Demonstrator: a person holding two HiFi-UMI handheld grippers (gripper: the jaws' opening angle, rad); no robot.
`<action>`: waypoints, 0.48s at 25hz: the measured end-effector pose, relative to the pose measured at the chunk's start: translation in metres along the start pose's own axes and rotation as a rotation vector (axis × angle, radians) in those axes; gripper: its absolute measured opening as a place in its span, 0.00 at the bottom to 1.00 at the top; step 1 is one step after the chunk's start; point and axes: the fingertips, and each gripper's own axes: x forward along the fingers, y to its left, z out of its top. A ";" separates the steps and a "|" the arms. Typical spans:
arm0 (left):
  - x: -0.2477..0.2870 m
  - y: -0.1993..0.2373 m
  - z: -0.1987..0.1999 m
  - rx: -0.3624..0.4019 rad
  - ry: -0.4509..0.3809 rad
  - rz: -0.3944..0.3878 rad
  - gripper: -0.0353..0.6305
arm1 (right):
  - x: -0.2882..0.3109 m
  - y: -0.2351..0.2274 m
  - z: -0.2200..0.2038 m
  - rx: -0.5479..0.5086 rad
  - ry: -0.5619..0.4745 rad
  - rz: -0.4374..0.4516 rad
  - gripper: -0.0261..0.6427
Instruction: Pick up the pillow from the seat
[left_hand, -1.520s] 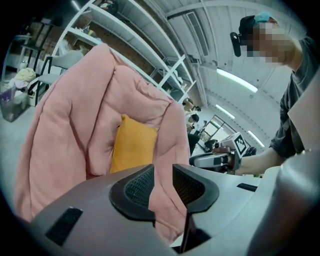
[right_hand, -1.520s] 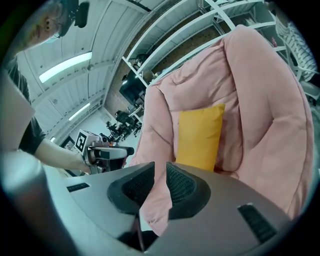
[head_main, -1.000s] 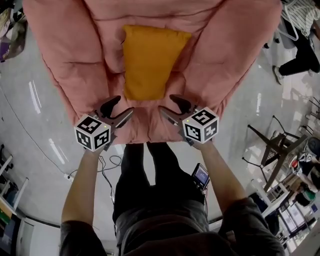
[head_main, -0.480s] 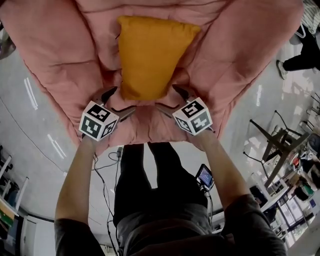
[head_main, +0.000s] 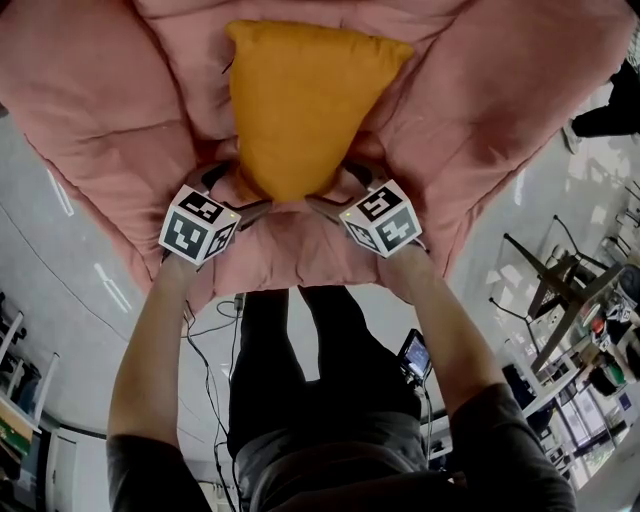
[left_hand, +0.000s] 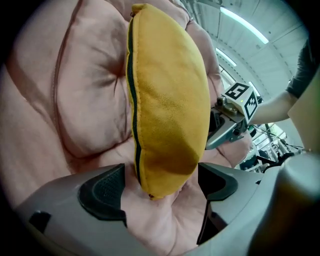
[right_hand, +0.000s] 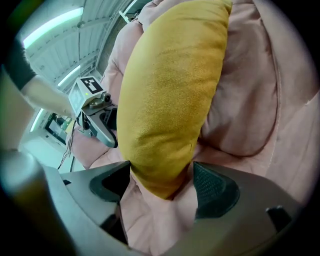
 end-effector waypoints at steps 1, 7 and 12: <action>0.004 -0.001 0.001 0.002 0.004 -0.011 0.72 | 0.001 -0.002 -0.002 0.003 0.000 0.005 0.54; 0.017 -0.001 0.000 0.018 0.020 -0.046 0.72 | 0.011 -0.006 -0.005 0.035 -0.001 0.044 0.55; 0.026 0.005 -0.001 0.014 0.025 -0.053 0.72 | 0.025 -0.009 -0.003 0.068 -0.012 0.104 0.55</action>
